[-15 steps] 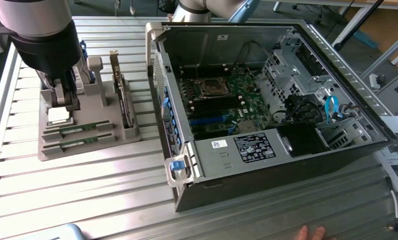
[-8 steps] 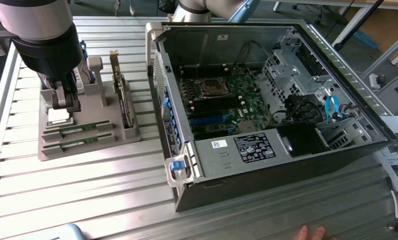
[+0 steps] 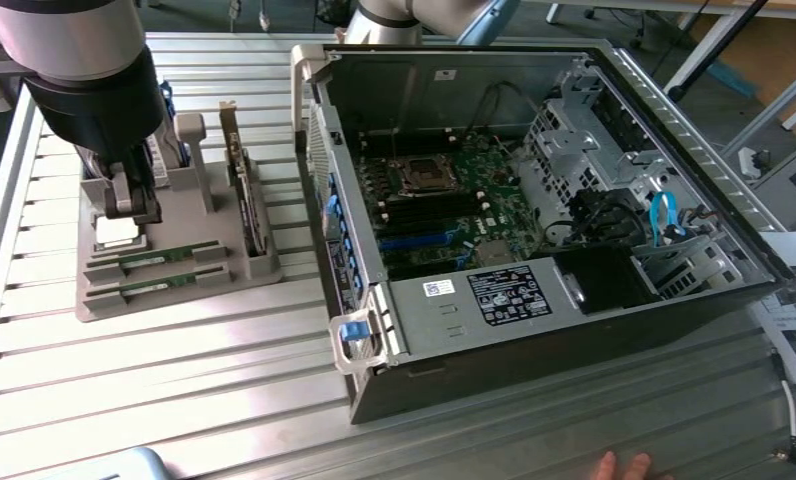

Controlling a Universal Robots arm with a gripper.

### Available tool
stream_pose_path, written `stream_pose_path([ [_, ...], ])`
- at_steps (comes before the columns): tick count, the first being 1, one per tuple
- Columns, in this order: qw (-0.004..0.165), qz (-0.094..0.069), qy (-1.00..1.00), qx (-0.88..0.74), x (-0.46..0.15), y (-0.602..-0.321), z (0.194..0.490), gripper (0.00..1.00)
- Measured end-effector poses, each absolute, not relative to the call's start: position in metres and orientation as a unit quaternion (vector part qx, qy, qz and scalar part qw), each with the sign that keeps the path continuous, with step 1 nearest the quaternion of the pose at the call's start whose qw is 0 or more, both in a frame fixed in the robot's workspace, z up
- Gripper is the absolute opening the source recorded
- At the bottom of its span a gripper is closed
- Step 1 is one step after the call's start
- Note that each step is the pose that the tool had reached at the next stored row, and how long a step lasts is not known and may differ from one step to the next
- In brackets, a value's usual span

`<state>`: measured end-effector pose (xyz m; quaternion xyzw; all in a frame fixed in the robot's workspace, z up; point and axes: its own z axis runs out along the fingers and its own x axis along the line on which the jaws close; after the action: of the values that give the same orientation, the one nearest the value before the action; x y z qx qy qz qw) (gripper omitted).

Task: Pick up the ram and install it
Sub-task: 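Pick up the ram and move it above insertion slot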

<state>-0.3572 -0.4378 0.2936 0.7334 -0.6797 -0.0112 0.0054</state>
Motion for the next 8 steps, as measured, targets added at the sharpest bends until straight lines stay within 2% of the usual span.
stream_pose_path([
  [3, 0.005, -0.011, -0.680, 0.733, -0.3573, -0.4390, 0.2934, 0.11],
  [4, 0.005, -0.011, -0.680, 0.733, -0.3573, -0.4390, 0.2934, 0.17],
  [5, 0.005, -0.011, -0.680, 0.733, -0.3573, -0.4390, 0.2935, 0.17],
  [6, 0.005, -0.011, -0.680, 0.733, -0.3573, -0.4390, 0.2935, 0.24],
  [8, 0.005, -0.011, -0.680, 0.733, -0.3573, -0.4390, 0.2936, 0.24],
])
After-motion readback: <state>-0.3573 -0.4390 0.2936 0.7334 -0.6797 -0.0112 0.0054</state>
